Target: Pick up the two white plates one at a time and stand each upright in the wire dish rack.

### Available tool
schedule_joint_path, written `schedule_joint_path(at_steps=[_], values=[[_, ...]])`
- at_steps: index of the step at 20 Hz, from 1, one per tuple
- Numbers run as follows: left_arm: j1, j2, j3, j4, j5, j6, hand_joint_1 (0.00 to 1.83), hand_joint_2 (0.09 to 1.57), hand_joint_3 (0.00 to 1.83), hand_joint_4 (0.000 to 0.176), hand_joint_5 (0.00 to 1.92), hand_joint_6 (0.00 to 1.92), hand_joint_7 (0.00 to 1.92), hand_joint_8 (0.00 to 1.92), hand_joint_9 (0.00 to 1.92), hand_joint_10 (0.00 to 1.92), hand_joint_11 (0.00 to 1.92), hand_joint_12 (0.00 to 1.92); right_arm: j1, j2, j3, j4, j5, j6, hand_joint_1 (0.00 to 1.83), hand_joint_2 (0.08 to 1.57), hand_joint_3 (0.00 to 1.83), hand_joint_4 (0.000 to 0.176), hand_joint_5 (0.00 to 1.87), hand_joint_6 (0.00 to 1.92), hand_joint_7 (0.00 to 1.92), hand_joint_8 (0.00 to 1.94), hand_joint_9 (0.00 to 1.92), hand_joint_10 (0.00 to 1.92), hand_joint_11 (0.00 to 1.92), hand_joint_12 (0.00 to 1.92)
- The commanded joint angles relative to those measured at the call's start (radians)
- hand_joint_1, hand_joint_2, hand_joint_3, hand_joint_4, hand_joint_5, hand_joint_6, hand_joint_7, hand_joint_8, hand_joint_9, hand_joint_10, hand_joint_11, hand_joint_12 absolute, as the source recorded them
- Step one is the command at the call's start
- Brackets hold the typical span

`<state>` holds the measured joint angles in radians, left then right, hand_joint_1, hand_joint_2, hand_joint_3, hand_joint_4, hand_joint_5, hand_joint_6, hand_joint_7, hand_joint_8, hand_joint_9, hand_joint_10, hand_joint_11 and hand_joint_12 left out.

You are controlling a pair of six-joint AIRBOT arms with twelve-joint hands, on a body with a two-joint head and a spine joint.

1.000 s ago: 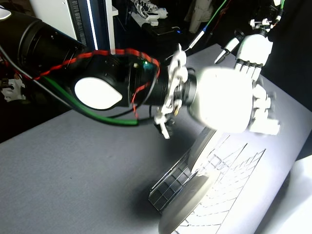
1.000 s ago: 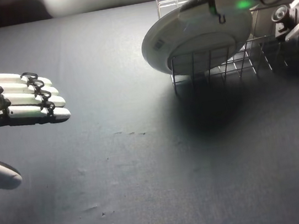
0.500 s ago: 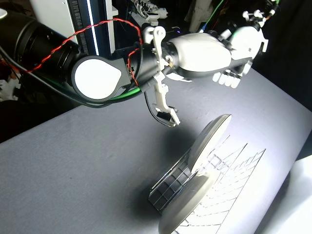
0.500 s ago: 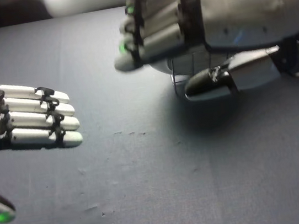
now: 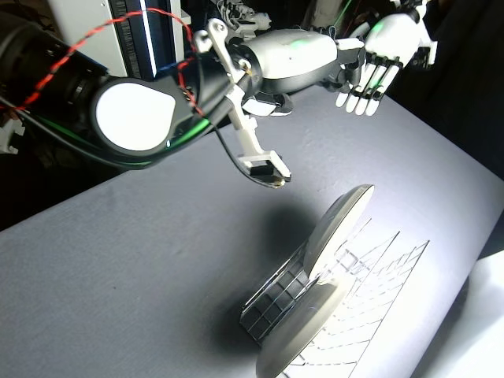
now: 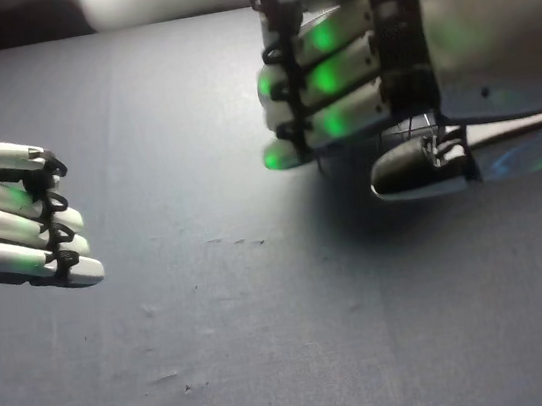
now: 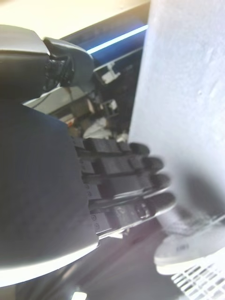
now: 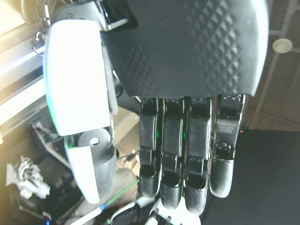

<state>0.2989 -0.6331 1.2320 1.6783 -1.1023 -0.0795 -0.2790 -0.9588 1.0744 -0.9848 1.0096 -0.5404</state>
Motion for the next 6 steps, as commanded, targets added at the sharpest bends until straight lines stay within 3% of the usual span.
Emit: schedule_joint_path(at_steps=[1, 2, 3, 4, 6], values=[[-0.021, 0.015, -0.001, -0.065, -0.044, -0.008, 0.0, 1.22, 0.0, 0.0, 0.51, 0.01, 0.71, 0.02, 0.67, 0.06, 0.1, 1.45, 0.006, 0.006, -0.005, 0.066, 0.097, -0.007, 1.0, 1.18, 0.01, 0.0, 0.83, 0.99, 0.95, 0.2, 0.71, 0.61, 0.33, 1.34], [-0.053, 0.02, -0.004, -0.043, -0.049, -0.024, 0.0, 1.23, 0.0, 0.0, 0.59, 0.02, 0.79, 0.02, 0.7, 0.21, 0.14, 1.52, 0.006, 0.01, -0.006, 0.066, 0.098, -0.007, 1.01, 1.2, 0.0, 0.0, 0.81, 1.2, 0.84, 0.6, 0.63, 0.91, 0.31, 1.43], [-0.078, 0.021, -0.002, -0.028, -0.05, -0.047, 0.0, 1.25, 0.0, 0.0, 0.64, 0.01, 0.85, 0.03, 0.6, 0.56, 0.15, 1.6, 0.007, 0.014, -0.009, 0.066, 0.098, -0.008, 1.01, 1.2, 0.0, 0.003, 0.81, 1.24, 0.74, 0.93, 0.58, 1.13, 0.31, 1.5], [-0.106, 0.021, 0.0, -0.011, -0.05, -0.073, 0.0, 1.25, 0.0, 0.0, 0.68, 0.0, 0.88, 0.04, 0.53, 0.82, 0.16, 1.63, 0.007, 0.017, -0.011, 0.066, 0.099, -0.008, 1.03, 1.19, 0.0, 0.0, 0.83, 1.22, 0.69, 1.09, 0.56, 1.22, 0.32, 1.53], [-0.13, 0.023, -0.003, 0.003, -0.053, -0.089, 0.0, 1.27, 0.0, 0.0, 0.71, 0.0, 0.9, 0.05, 0.45, 1.03, 0.21, 1.66, 0.007, 0.02, -0.014, 0.066, 0.099, -0.009, 1.05, 1.17, 0.0, 0.0, 0.87, 1.17, 0.68, 1.14, 0.57, 1.24, 0.35, 1.52]])
